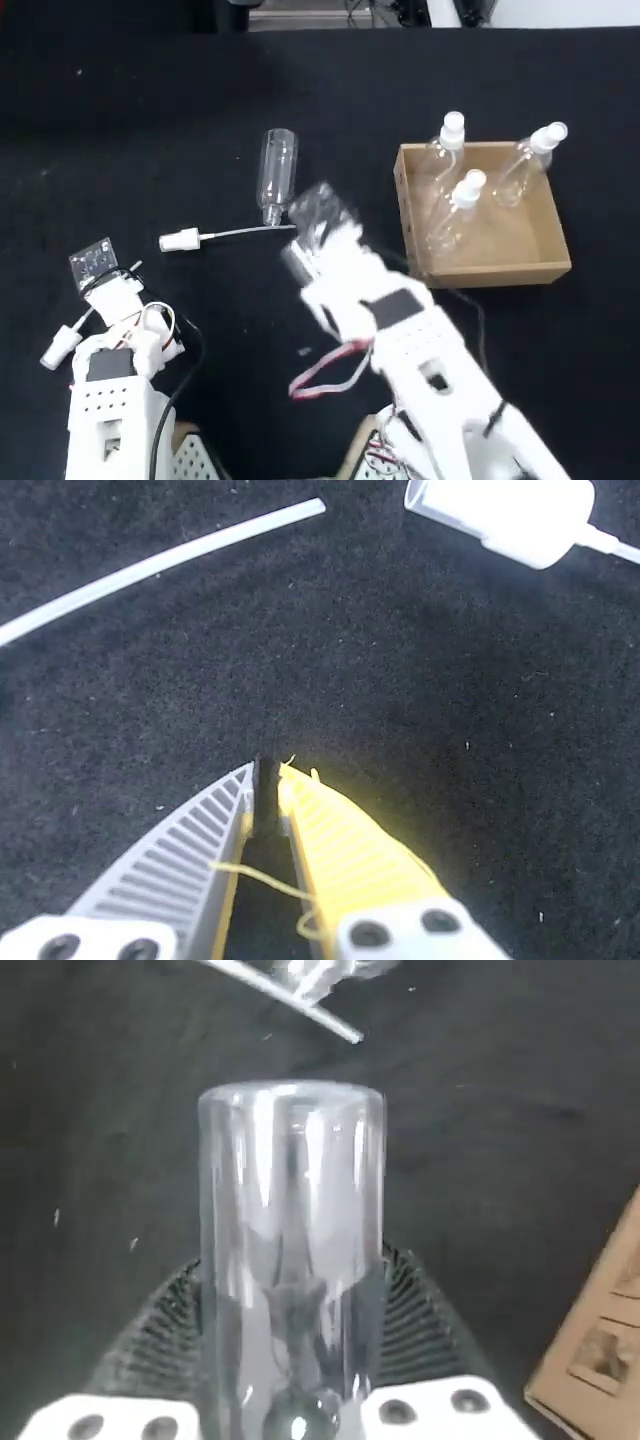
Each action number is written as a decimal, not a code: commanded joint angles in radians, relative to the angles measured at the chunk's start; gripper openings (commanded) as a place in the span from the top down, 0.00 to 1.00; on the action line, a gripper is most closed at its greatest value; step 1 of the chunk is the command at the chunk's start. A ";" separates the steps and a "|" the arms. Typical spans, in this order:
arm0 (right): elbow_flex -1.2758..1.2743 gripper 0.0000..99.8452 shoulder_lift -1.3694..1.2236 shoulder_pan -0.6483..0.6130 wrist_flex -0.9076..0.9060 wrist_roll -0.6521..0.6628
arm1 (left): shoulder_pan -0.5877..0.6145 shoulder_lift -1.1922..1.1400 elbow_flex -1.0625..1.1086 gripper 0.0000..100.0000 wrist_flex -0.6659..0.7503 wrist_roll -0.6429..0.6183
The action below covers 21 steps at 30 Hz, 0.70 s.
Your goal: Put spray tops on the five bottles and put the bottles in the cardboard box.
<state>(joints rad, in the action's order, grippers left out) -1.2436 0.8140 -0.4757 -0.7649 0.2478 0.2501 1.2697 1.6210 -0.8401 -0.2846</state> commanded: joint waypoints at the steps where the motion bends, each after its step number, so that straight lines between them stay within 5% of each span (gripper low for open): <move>1: -0.035 0.96 0.096 -0.052 -0.009 0.115 | 0.007 0.003 0.002 0.96 0.011 -0.005; 5: -0.013 0.84 0.064 -0.055 -0.052 0.121 | 0.007 0.003 0.002 0.96 0.011 -0.005; 16: 0.311 0.83 -0.022 -0.055 -0.417 0.034 | 0.007 0.003 0.002 0.96 0.011 -0.005; 21: 0.335 0.69 -0.022 -0.100 -0.543 0.026 | 0.007 0.003 0.002 0.96 0.011 -0.005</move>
<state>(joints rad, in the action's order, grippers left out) -0.9613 0.7956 -0.5370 -1.2635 0.2800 0.2501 1.2697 1.6210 -0.8401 -0.2846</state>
